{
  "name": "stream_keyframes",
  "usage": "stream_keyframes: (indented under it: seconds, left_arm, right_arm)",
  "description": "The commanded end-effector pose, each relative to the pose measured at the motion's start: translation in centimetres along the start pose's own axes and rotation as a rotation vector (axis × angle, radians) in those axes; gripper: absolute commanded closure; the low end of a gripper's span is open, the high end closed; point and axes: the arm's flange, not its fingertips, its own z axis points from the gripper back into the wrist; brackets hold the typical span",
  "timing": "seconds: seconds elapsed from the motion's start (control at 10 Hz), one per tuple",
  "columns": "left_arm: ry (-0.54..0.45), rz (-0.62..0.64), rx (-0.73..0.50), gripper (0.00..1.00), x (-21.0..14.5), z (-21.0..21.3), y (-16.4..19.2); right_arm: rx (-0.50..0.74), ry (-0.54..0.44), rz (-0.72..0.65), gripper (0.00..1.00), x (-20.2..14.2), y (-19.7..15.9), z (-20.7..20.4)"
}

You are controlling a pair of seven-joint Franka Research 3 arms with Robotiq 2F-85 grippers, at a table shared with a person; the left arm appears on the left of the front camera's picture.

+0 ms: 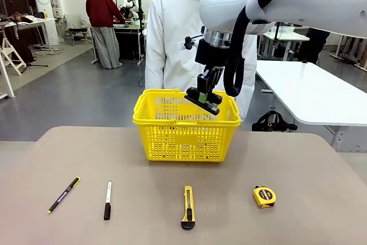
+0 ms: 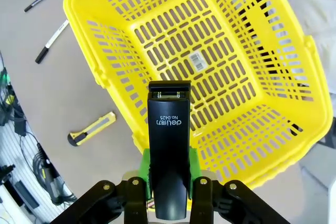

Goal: Place the items the person wants into the basket.
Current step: Pick up the item the person points to and place it in the Market Basket.

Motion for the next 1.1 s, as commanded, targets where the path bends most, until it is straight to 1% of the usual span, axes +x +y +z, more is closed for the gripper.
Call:
stream_keyframes:
  seconds: [0.0,0.1,0.2,0.5,0.6,0.7,1.0]
  left_arm:
    - [-0.009,-0.01,-0.009,0.0,-0.1,0.2,0.0]
    - [-0.009,-0.01,-0.009,0.0,-0.1,0.2,0.0]
    - [-0.009,-0.01,-0.009,0.0,-0.1,0.2,0.0]
    - [-0.009,-0.01,-0.009,0.0,-0.1,0.2,0.0]
    - [-0.009,-0.01,-0.009,0.0,-0.1,0.2,0.0]
    - [-0.009,-0.01,-0.009,0.0,-0.1,0.2,0.0]
    - [-0.009,-0.01,-0.009,0.0,-0.1,0.2,0.0]
  right_arm:
    - [0.0,0.0,-0.002,0.68,0.0,-0.1,0.0]
    - [-0.008,0.043,0.103,0.68,0.1,-0.2,-0.8]
    - [0.01,0.06,0.164,0.68,0.7,-1.0,-1.8]
    - [-0.016,0.022,0.319,0.68,3.0,-2.8,-2.9]
    - [-0.022,0.023,0.369,0.68,3.4,-3.3,-3.8]
    - [-0.012,0.043,0.397,0.68,3.9,-3.9,-5.4]
    - [0.027,0.071,0.38,0.68,4.4,-5.6,-9.1]
